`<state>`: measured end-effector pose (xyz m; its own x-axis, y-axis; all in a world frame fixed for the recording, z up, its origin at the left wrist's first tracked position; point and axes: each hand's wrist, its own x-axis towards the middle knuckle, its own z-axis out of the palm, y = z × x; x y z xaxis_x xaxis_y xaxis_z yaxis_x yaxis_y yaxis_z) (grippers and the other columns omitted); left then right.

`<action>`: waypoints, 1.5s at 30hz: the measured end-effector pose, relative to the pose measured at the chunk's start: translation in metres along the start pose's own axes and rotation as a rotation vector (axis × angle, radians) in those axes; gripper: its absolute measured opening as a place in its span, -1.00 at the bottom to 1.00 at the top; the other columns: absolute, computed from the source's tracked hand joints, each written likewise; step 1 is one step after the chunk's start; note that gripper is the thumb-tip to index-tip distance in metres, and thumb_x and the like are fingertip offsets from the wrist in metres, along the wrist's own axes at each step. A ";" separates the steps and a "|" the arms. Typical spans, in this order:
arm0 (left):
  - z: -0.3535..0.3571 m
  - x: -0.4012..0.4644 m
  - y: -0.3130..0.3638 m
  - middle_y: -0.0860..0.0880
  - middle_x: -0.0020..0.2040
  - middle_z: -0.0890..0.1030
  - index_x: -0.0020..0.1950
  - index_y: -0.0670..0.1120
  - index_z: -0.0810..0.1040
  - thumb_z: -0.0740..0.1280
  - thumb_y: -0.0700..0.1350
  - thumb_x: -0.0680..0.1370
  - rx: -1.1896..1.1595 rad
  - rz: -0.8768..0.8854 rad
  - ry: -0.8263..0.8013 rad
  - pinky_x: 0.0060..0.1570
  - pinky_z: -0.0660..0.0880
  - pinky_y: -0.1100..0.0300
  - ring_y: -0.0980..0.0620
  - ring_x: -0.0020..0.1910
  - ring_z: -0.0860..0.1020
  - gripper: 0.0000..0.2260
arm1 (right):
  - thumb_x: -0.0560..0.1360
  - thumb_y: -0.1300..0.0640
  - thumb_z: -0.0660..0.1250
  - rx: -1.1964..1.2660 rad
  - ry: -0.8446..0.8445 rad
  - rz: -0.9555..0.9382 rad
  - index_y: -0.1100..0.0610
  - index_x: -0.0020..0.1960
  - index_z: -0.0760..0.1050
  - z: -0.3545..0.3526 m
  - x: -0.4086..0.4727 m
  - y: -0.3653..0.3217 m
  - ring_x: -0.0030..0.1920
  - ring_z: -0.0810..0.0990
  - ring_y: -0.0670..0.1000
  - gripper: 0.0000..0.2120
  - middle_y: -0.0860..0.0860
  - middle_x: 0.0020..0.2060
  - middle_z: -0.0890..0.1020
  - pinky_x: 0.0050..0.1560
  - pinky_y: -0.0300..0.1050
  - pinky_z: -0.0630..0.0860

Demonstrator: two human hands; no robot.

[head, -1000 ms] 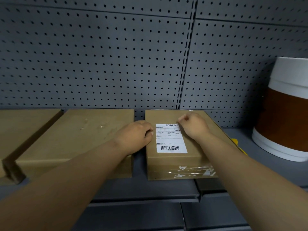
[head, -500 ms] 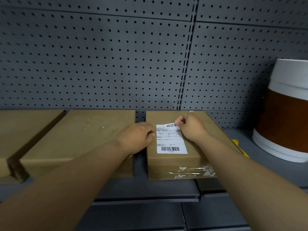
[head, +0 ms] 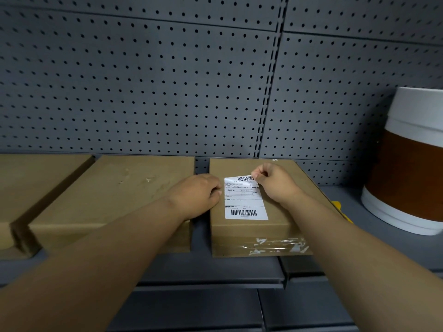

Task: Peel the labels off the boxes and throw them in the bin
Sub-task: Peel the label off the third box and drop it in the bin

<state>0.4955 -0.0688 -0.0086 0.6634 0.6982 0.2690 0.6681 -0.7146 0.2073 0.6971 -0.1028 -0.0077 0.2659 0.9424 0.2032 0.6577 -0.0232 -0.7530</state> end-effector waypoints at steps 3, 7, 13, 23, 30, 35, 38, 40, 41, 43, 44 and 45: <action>0.000 0.000 0.000 -0.03 0.12 0.57 0.14 -0.09 0.52 0.16 -0.05 0.58 -0.001 0.004 0.002 0.04 0.43 0.15 -0.01 0.08 0.51 -0.77 | 0.56 0.15 0.23 0.032 0.002 0.004 -0.02 -0.31 0.40 -0.001 0.000 0.000 -0.28 0.44 -0.19 -0.73 -0.13 -0.30 0.52 -0.29 -0.31 0.32; 0.000 0.000 0.000 -0.02 0.11 0.56 0.13 -0.08 0.52 0.16 -0.04 0.58 -0.002 0.009 0.004 0.04 0.43 0.15 -0.01 0.07 0.50 -0.77 | 0.56 0.14 0.24 0.054 -0.002 0.002 -0.02 -0.32 0.40 -0.001 -0.001 0.001 -0.28 0.43 -0.19 -0.72 -0.13 -0.31 0.52 -0.29 -0.30 0.31; 0.002 0.001 -0.003 0.00 0.13 0.56 0.15 -0.05 0.52 0.16 -0.04 0.58 0.002 0.023 0.009 -0.01 0.38 0.22 0.03 0.07 0.50 -0.77 | 0.56 0.17 0.24 0.210 0.002 0.025 -0.01 -0.28 0.44 -0.005 -0.003 0.003 -0.24 0.47 -0.12 -0.75 -0.09 -0.28 0.55 -0.19 -0.30 0.36; 0.000 0.001 -0.001 -0.01 0.07 0.57 0.09 -0.06 0.51 0.15 -0.04 0.59 0.035 0.012 -0.008 -0.07 0.40 0.20 0.03 0.00 0.50 -0.80 | 0.42 0.05 0.43 -0.031 0.185 -0.057 0.03 -0.04 0.52 -0.002 -0.003 0.000 -0.11 0.51 -0.07 -0.84 -0.07 -0.14 0.54 -0.15 -0.25 0.36; -0.002 0.002 0.000 -0.04 0.04 0.58 0.05 -0.08 0.52 0.15 -0.03 0.58 0.048 0.008 -0.023 -0.04 0.45 0.11 -0.01 0.00 0.52 -0.79 | 0.51 0.06 0.31 -0.526 -0.037 -0.210 0.03 0.33 0.41 -0.004 0.002 -0.030 0.22 0.49 0.02 -0.60 -0.01 0.22 0.58 0.19 -0.09 0.42; 0.002 0.002 -0.002 -0.05 0.10 0.59 0.11 -0.08 0.53 0.15 -0.04 0.58 0.026 0.013 -0.011 0.01 0.45 0.14 -0.02 0.06 0.52 -0.77 | 0.52 0.11 0.28 -0.683 -0.244 -0.213 0.09 0.16 0.57 0.016 0.014 -0.062 0.12 0.59 0.07 -0.76 0.04 0.12 0.65 0.18 -0.02 0.51; 0.002 0.001 -0.002 -0.05 0.13 0.59 0.15 -0.07 0.54 0.16 -0.05 0.58 0.012 0.021 0.019 0.02 0.44 0.16 -0.03 0.08 0.53 -0.76 | 0.49 0.08 0.34 -0.678 -0.234 -0.221 0.13 -0.05 0.63 0.019 0.017 -0.066 -0.05 0.63 0.05 -0.85 0.05 -0.06 0.70 0.05 -0.06 0.56; 0.002 0.001 -0.002 -0.04 0.16 0.59 0.18 -0.06 0.54 0.16 -0.05 0.58 0.007 0.028 0.034 0.03 0.44 0.16 -0.02 0.10 0.53 -0.75 | 0.48 0.06 0.36 -0.638 -0.241 -0.220 0.09 -0.13 0.62 0.019 0.014 -0.065 -0.14 0.60 -0.01 -0.88 0.00 -0.11 0.70 -0.01 -0.10 0.55; 0.002 0.001 -0.002 -0.04 0.17 0.58 0.19 -0.05 0.53 0.16 -0.04 0.59 0.004 0.027 0.036 0.04 0.44 0.16 -0.02 0.10 0.53 -0.74 | 0.48 0.05 0.36 -0.624 -0.242 -0.222 0.08 -0.14 0.61 0.018 0.013 -0.065 -0.16 0.58 -0.04 -0.88 -0.03 -0.12 0.69 -0.02 -0.11 0.54; 0.003 0.001 -0.002 -0.04 0.18 0.57 0.21 -0.05 0.52 0.15 -0.03 0.59 -0.002 0.021 0.035 0.04 0.45 0.16 -0.01 0.11 0.53 -0.73 | 0.49 0.07 0.34 -0.615 -0.228 -0.241 0.09 -0.13 0.59 0.017 0.010 -0.064 -0.17 0.56 -0.05 -0.89 -0.04 -0.12 0.69 -0.03 -0.12 0.52; 0.003 0.001 -0.002 -0.03 0.19 0.57 0.21 -0.05 0.52 0.15 -0.03 0.59 -0.002 0.018 0.035 0.04 0.45 0.16 -0.01 0.11 0.53 -0.73 | 0.50 0.10 0.32 -0.615 -0.214 -0.258 0.10 -0.13 0.59 0.018 0.009 -0.063 -0.15 0.57 -0.04 -0.89 -0.03 -0.11 0.68 -0.03 -0.11 0.53; 0.003 0.000 -0.002 -0.04 0.18 0.57 0.21 -0.05 0.52 0.15 -0.03 0.59 0.001 0.014 0.032 0.04 0.46 0.15 -0.01 0.10 0.53 -0.73 | 0.50 0.12 0.31 -0.621 -0.202 -0.273 0.11 -0.13 0.58 0.021 0.007 -0.063 -0.12 0.59 -0.01 -0.89 -0.01 -0.10 0.68 -0.03 -0.11 0.53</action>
<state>0.4952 -0.0666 -0.0117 0.6617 0.6865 0.3016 0.6592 -0.7242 0.2024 0.6429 -0.0877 0.0276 -0.0627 0.9837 0.1686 0.9787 0.0937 -0.1826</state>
